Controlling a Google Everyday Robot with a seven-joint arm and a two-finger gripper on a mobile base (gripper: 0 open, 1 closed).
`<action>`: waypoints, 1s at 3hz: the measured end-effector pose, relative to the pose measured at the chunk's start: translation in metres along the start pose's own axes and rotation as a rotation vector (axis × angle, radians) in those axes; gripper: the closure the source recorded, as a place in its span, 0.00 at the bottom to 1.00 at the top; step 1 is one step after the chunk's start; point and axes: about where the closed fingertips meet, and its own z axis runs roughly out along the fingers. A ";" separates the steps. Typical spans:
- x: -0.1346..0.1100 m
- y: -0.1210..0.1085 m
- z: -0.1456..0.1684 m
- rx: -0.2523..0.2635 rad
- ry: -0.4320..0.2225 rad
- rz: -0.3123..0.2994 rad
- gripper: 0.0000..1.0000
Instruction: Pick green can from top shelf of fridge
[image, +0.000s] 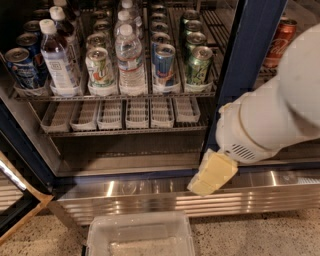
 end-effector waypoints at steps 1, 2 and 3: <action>-0.026 -0.023 0.034 0.048 -0.002 0.048 0.00; -0.032 -0.023 0.051 0.012 -0.007 0.121 0.00; -0.032 -0.023 0.049 0.016 -0.007 0.120 0.00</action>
Offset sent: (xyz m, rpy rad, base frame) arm 0.0301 0.0171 -0.0103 -0.0112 -0.0380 -0.0480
